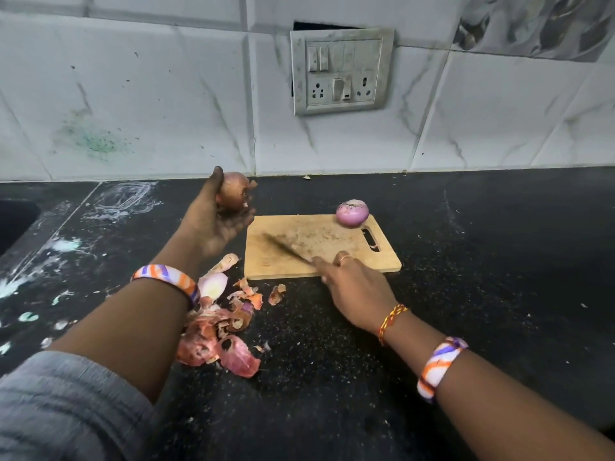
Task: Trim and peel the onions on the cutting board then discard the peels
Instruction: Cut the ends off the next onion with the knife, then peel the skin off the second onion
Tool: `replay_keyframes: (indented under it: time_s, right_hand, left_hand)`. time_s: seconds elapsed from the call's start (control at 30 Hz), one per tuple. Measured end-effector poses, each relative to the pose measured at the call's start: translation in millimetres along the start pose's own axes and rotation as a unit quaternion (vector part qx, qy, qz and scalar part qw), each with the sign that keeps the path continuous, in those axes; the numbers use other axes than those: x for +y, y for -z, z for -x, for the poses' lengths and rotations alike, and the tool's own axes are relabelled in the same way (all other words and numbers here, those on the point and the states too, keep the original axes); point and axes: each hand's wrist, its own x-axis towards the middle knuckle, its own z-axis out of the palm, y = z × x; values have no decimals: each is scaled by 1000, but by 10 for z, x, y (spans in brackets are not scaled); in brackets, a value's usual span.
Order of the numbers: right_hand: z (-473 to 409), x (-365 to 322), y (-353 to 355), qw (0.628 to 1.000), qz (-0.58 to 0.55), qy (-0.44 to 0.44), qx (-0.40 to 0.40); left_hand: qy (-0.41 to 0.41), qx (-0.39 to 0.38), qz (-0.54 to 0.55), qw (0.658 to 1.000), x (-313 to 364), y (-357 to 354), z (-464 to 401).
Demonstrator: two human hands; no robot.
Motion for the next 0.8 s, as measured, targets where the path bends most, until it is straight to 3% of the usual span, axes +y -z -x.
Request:
replay_keyframes:
  time_s: [0.13, 0.23, 0.4, 0.53, 0.67, 0.8]
  right_hand:
    - [116, -106, 42, 992, -23, 119, -45]
    - [181, -1, 91, 989, -39, 136, -37]
    - [120, 356, 139, 997, -48, 33, 50]
    - [25, 595, 131, 994, -18, -50, 99]
    - [-30, 755, 126, 993, 13, -78, 84]
    - [-80, 844, 104, 992, 13, -88, 86]
  left_hand:
    - [40, -19, -45, 998, -37, -26, -3]
    - [55, -43, -23, 997, -34, -75, -24]
    - [76, -81, 57, 992, -108, -156, -36]
    - [46, -78, 40, 995, -197, -242, -47]
    - [9, -90, -7, 996, -276, -325, -96]
    - [19, -73, 14, 997, -313, -385, -154]
